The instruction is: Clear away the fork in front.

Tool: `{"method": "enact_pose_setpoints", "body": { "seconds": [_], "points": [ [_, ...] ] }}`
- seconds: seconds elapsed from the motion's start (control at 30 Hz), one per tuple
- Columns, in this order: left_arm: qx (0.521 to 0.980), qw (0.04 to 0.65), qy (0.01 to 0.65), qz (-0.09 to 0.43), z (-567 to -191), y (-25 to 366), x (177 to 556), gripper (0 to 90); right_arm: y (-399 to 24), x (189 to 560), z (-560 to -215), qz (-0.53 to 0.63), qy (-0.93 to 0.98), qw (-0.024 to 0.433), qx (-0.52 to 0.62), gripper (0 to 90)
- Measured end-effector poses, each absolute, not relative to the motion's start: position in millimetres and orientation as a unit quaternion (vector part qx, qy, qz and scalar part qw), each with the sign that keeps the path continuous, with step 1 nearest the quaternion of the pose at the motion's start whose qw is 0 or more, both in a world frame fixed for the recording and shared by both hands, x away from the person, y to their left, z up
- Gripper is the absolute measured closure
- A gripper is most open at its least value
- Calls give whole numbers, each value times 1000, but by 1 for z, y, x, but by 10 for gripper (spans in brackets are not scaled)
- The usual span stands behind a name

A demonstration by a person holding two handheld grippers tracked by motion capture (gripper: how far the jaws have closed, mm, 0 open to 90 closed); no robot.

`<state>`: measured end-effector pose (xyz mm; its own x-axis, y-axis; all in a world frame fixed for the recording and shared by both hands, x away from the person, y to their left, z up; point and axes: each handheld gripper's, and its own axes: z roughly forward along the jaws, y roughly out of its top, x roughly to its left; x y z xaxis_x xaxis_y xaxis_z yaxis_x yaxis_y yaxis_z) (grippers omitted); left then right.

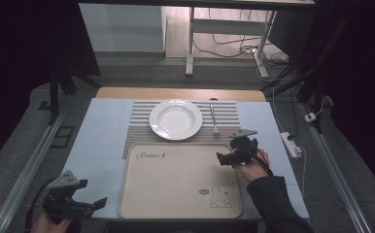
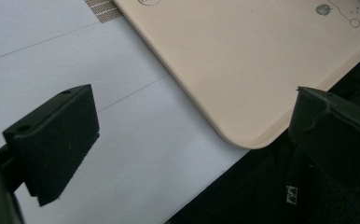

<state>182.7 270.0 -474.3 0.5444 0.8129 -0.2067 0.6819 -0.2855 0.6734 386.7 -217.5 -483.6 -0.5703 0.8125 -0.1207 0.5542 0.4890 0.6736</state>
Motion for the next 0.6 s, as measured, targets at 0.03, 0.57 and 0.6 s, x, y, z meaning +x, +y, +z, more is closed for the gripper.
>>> {"method": "enact_pose_setpoints", "body": {
  "seconds": [0.03,0.57,0.6],
  "points": [
    [797,371,469,88,-474,270,183,20,-217,390,-484,294,835,218,410,0],
    [798,371,468,85,-475,270,183,20,-199,434,-488,277,829,240,422,0],
    [797,371,468,84,-475,270,183,20,-198,437,-488,275,830,241,420,6]
  ]
}}
